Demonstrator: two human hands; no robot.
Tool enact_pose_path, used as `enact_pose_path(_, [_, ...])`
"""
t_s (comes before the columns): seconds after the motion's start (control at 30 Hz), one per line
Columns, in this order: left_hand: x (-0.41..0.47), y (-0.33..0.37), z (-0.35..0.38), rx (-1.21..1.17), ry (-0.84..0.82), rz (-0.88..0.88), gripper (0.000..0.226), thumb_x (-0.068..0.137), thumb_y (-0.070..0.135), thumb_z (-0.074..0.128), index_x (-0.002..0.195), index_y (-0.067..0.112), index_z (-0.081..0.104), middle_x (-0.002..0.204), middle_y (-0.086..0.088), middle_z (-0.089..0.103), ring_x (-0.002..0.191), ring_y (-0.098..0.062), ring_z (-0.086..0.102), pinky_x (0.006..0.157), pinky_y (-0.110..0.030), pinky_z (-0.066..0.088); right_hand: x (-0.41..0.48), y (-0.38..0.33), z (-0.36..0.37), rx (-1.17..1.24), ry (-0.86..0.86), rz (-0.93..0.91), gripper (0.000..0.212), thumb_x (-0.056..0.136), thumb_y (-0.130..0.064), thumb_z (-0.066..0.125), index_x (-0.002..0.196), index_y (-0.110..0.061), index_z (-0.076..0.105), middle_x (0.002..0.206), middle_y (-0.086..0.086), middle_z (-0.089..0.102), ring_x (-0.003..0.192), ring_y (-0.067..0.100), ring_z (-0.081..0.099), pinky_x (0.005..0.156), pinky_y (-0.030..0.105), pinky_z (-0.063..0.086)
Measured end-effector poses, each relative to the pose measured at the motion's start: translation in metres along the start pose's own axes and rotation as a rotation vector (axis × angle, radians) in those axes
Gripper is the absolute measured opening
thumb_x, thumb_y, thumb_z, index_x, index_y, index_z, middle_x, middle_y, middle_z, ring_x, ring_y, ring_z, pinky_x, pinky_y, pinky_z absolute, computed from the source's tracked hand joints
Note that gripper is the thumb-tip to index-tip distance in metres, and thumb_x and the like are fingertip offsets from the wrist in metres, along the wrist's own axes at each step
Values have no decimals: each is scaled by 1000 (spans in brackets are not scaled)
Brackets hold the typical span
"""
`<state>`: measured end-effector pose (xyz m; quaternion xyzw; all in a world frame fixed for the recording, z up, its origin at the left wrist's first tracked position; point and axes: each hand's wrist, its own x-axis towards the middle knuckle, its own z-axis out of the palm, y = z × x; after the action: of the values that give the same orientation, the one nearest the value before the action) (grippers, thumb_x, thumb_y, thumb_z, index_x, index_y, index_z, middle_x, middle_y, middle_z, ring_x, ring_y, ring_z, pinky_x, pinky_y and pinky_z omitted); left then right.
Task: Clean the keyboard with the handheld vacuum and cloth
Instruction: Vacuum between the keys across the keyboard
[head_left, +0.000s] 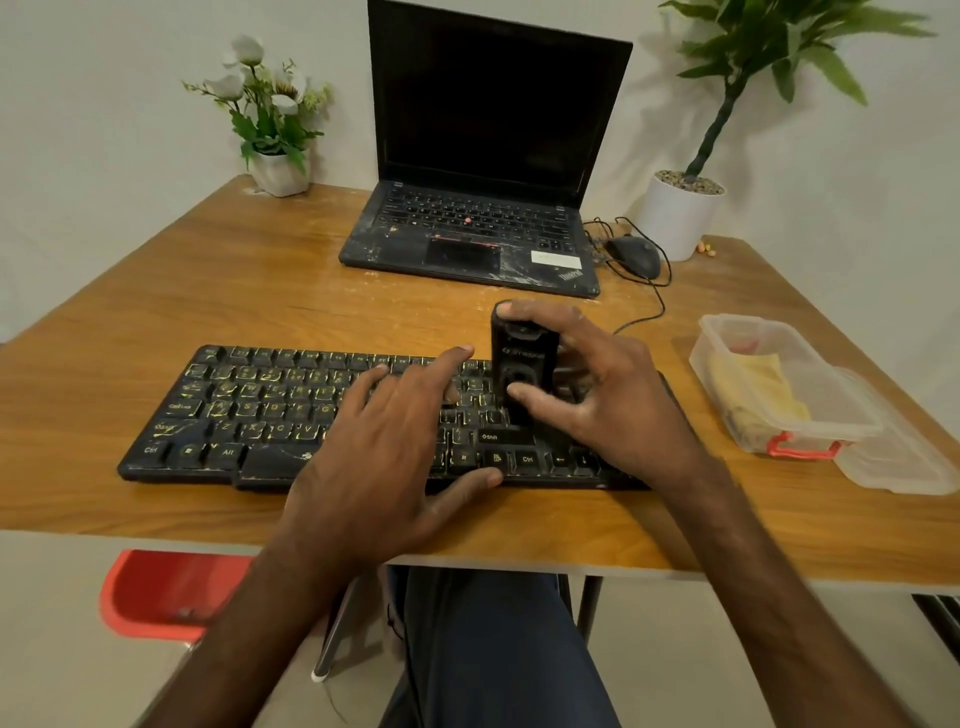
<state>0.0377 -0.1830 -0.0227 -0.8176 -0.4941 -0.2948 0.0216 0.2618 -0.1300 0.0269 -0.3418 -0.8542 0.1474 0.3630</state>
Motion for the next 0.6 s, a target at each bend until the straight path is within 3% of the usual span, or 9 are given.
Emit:
enact_pose_path(0.1, [0, 0, 0, 12, 7, 5, 95, 87, 76, 45, 155, 15, 20, 130, -4, 60, 119, -19, 57, 113, -55, 37, 0, -2, -2, 53, -59, -23, 66, 85, -13, 77, 143, -23, 47, 134, -4, 59, 114, 10, 63, 82, 28, 60])
enact_pose_path(0.23, [1, 1, -1, 5, 4, 7, 94, 86, 75, 45, 154, 15, 19, 126, -4, 61, 116, -20, 59, 113, -55, 38, 4, 7, -4, -62, 49, 55, 68, 86, -16, 77, 144, -27, 45, 133, -1, 59, 111, 10, 63, 78, 33, 62])
enact_pose_path(0.4, [1, 1, 0, 8, 8, 6, 94, 87, 75, 45, 154, 14, 20, 125, -4, 62, 116, -20, 59, 113, -55, 37, -8, -5, -8, 336, -89, 94, 65, 82, -5, 79, 136, -25, 50, 132, -7, 56, 108, 16, 67, 70, 32, 62])
enact_pose_path(0.53, [2, 2, -2, -3, 1, 7, 94, 86, 75, 45, 154, 15, 19, 124, -4, 62, 114, -20, 60, 111, -57, 39, 2, 8, -5, 23, 94, 97, 66, 83, -12, 79, 139, -25, 47, 131, -15, 53, 111, 1, 61, 76, 27, 61])
enact_pose_path(0.6, [1, 2, -2, -7, 4, 6, 94, 86, 75, 44, 154, 15, 19, 123, -4, 62, 113, -20, 60, 112, -56, 39, 2, 9, -4, -5, 156, 103, 65, 83, -13, 79, 139, -24, 47, 127, -20, 51, 110, -4, 59, 77, 24, 60])
